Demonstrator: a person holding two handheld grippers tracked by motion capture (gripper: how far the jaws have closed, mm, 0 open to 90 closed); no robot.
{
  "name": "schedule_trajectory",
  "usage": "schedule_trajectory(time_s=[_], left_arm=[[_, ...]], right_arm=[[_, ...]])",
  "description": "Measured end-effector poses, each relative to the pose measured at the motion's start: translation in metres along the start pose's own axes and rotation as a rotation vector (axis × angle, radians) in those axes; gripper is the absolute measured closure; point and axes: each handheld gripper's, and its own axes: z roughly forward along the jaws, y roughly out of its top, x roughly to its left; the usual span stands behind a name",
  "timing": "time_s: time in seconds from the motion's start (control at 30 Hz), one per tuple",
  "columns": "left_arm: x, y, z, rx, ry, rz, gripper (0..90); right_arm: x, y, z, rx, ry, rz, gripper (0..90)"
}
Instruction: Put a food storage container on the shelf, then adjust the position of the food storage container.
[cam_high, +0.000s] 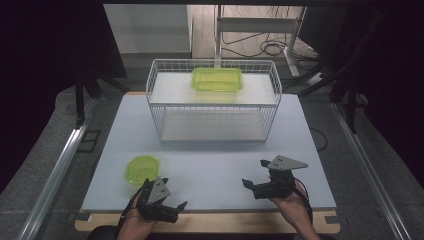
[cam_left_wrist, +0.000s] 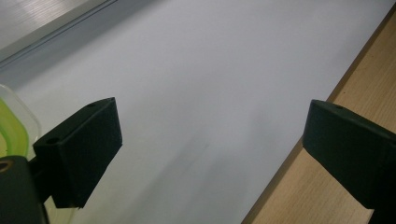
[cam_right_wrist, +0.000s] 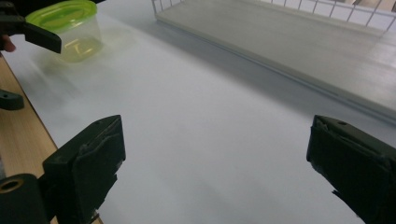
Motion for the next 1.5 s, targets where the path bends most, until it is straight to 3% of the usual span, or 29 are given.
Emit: schedule_trajectory(time_s=[0.4,0.57,0.77,0.83,0.9,0.93,1.0,1.03,1.13,1.23,1.3,1.33,1.37,1.4,1.5], left_arm=[[-0.002,0.0,0.003,0.015,-0.003,0.016,4.6],[-0.002,0.001,0.002,0.014,-0.016,-0.002,4.6],[0.002,0.006,-0.003,0.012,0.011,-0.024,5.5],[0.004,0.007,-0.007,0.012,0.032,-0.03,9.5],[0.005,0.009,-0.012,0.003,0.055,-0.025,25.0],[0.006,0.011,-0.016,-0.007,0.067,-0.024,25.0],[0.011,0.013,-0.024,-0.034,0.067,-0.049,39.6],[0.014,0.014,-0.028,-0.048,0.064,-0.06,51.8],[0.027,0.014,-0.036,-0.074,0.089,-0.083,60.4],[0.043,0.011,-0.044,-0.059,0.146,-0.07,79.8],[0.057,0.007,-0.049,-0.062,0.178,-0.11,89.1],[0.062,0.006,-0.051,-0.064,0.183,-0.127,90.0],[0.073,0.001,-0.056,-0.069,0.213,-0.158,90.0],[0.073,0.001,-0.056,-0.069,0.213,-0.158,90.0],[0.089,-0.004,-0.061,-0.075,0.27,-0.187,90.0]], right_arm=[[-0.003,-0.027,0.004,0.074,-0.03,0.003,4.5],[-0.005,-0.031,0.01,0.117,-0.03,0.009,4.6],[-0.005,-0.031,0.012,0.128,-0.031,0.005,4.7],[-0.005,-0.031,0.013,0.133,-0.032,0.004,4.7],[-0.006,-0.031,0.014,0.136,-0.031,0.004,4.8],[-0.006,-0.031,0.014,0.136,-0.031,0.004,4.8],[-0.007,-0.031,0.015,0.137,-0.032,0.002,4.8],[-0.008,-0.031,0.015,0.137,-0.033,0.001,4.8],[-0.009,-0.031,0.014,0.139,-0.032,0.001,4.8],[-0.009,-0.032,0.014,0.143,-0.031,-0.001,5.3],[-0.01,-0.033,0.015,0.15,-0.027,-0.003,5.6],[-0.01,-0.033,0.016,0.158,-0.025,-0.007,5.7],[-0.009,-0.034,0.018,0.166,-0.02,-0.01,5.8],[-0.009,-0.034,0.018,0.166,-0.02,-0.01,5.8],[-0.008,-0.034,0.02,0.175,-0.015,-0.019,5.9]])
